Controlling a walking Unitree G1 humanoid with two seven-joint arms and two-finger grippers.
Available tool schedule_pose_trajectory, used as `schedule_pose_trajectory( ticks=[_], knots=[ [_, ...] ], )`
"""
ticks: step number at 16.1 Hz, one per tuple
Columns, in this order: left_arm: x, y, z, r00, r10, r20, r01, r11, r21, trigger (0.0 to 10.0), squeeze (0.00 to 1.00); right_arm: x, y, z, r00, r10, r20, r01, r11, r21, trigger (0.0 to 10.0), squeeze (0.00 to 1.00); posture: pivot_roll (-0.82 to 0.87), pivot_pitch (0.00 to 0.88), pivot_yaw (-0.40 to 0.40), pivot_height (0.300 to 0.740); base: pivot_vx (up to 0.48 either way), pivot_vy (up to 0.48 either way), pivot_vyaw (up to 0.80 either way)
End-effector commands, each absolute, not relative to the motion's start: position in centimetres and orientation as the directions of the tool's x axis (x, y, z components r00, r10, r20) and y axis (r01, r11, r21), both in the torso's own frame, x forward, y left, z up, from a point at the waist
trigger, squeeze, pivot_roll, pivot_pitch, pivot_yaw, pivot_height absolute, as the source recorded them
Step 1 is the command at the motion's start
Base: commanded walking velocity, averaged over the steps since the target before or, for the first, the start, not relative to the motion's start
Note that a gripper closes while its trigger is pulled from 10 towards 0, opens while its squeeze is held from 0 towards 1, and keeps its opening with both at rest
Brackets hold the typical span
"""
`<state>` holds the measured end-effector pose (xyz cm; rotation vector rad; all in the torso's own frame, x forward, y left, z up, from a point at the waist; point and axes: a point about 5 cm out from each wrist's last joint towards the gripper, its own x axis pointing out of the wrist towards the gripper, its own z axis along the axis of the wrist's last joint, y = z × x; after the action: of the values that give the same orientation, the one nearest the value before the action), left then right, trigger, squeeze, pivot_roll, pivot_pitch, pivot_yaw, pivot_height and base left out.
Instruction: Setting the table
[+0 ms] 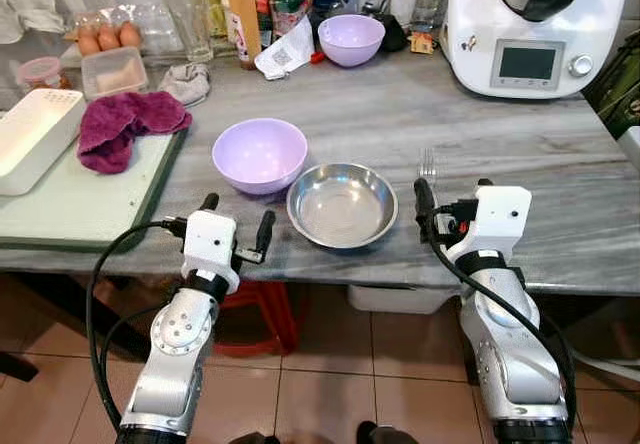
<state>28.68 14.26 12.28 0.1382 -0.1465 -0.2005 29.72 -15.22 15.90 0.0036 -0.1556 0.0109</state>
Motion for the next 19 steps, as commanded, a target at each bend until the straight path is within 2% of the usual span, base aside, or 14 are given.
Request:
schedule_pose_trajectory(
  ticks=[1,13,19],
  knots=[
    [28.55,14.31,11.74,0.973,-0.206,0.101,0.189,0.97,0.156,10.0,0.0,29.74,-15.31,15.83,0.988,0.006,0.154,-0.007,1.0,0.01,10.0,0.0,-0.12,0.119,0.043,0.74,-0.281,0.0,0.0],
    [28.53,13.85,11.76,0.968,-0.233,0.097,0.216,0.963,0.159,10.0,0.0,30.08,-15.35,15.95,0.987,0.0,0.16,0.0,1.0,-0.001,10.0,0.0,-0.13,0.131,0.043,0.74,-0.304,0.0,0.0],
    [28.44,13.54,11.81,0.96,-0.259,0.112,0.238,0.956,0.172,10.0,0.0,30.39,-15.62,15.86,0.988,-0.024,0.151,0.032,0.998,-0.05,10.0,0.0,-0.12,0.132,0.038,0.74,-0.24,0.0,0.0]
  ],
)
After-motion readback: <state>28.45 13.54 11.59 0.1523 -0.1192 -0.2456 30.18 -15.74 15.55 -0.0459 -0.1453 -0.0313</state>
